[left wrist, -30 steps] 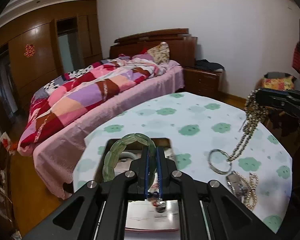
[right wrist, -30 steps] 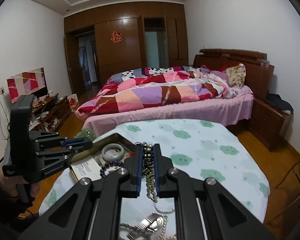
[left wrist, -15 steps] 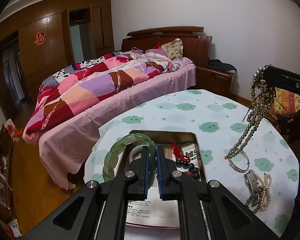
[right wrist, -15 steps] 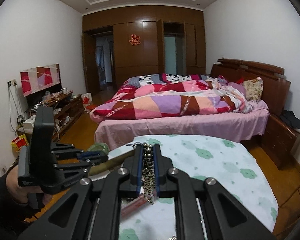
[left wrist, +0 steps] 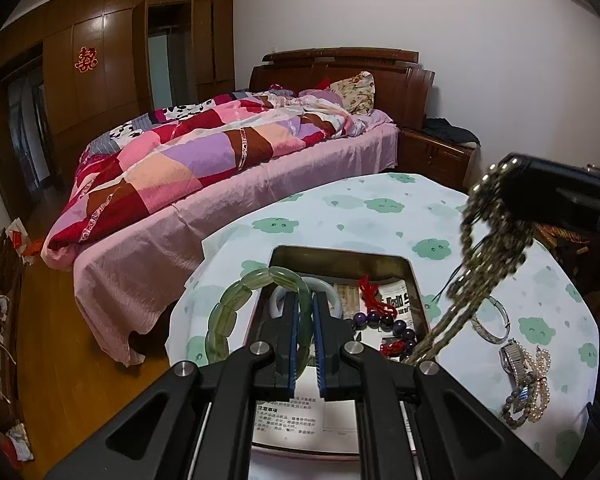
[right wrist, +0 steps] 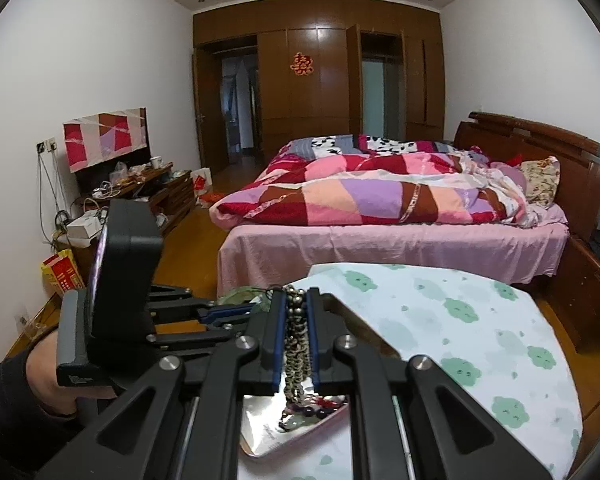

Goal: Organize jewelry
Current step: 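Carry the green bangle with the left tool over the tin while the right tool carries the gold chain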

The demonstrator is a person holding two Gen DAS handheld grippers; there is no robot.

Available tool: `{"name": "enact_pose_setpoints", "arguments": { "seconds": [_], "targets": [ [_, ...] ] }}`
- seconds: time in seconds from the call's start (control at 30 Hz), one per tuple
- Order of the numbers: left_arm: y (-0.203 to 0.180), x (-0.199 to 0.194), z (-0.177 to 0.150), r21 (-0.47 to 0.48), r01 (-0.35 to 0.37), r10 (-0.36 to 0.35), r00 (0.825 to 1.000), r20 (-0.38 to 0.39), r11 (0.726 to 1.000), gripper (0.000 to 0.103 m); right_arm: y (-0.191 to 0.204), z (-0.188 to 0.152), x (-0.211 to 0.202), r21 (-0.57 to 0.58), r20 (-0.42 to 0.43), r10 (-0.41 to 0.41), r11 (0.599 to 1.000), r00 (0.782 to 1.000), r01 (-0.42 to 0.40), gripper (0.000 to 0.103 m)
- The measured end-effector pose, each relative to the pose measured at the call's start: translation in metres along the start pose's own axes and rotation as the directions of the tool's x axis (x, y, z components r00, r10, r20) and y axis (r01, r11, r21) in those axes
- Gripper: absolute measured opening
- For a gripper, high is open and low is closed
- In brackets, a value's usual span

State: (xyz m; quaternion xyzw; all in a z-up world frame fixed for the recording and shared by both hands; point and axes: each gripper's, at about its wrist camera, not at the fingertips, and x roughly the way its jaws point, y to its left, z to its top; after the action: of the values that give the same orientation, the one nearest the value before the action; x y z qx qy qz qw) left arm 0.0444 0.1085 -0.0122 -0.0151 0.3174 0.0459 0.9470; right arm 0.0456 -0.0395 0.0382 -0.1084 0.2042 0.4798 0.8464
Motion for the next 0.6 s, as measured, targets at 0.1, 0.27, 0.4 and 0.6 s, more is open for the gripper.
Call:
{"name": "enact_pose_setpoints", "arguments": {
  "seconds": [0.1, 0.27, 0.4, 0.6],
  "targets": [
    [0.002, 0.002, -0.001, -0.005, 0.000, 0.000, 1.000, -0.006, 1.000, 0.006, 0.003, -0.001, 0.008, -0.004, -0.012, 0.013, 1.000, 1.000, -0.013, 0.012],
    [0.004, 0.010, -0.005, -0.011, 0.001, -0.001, 1.000, -0.025, 1.000, 0.006, 0.005, -0.006, 0.018, 0.002, -0.039, 0.025, 1.000, 0.999, -0.025, 0.012],
    [0.005, 0.016, -0.008, -0.013, 0.006, -0.007, 0.999, -0.039, 1.000, 0.006, 0.004, -0.014, 0.025, 0.022, -0.064, 0.033, 0.999, 0.997, -0.032, 0.012],
    [0.003, 0.024, -0.012, -0.008, 0.012, -0.013, 0.998, -0.060, 1.000, 0.006, 0.003, -0.023, 0.035, 0.041, -0.100, 0.037, 0.999, 0.994, -0.032, 0.012]
  ]
}}
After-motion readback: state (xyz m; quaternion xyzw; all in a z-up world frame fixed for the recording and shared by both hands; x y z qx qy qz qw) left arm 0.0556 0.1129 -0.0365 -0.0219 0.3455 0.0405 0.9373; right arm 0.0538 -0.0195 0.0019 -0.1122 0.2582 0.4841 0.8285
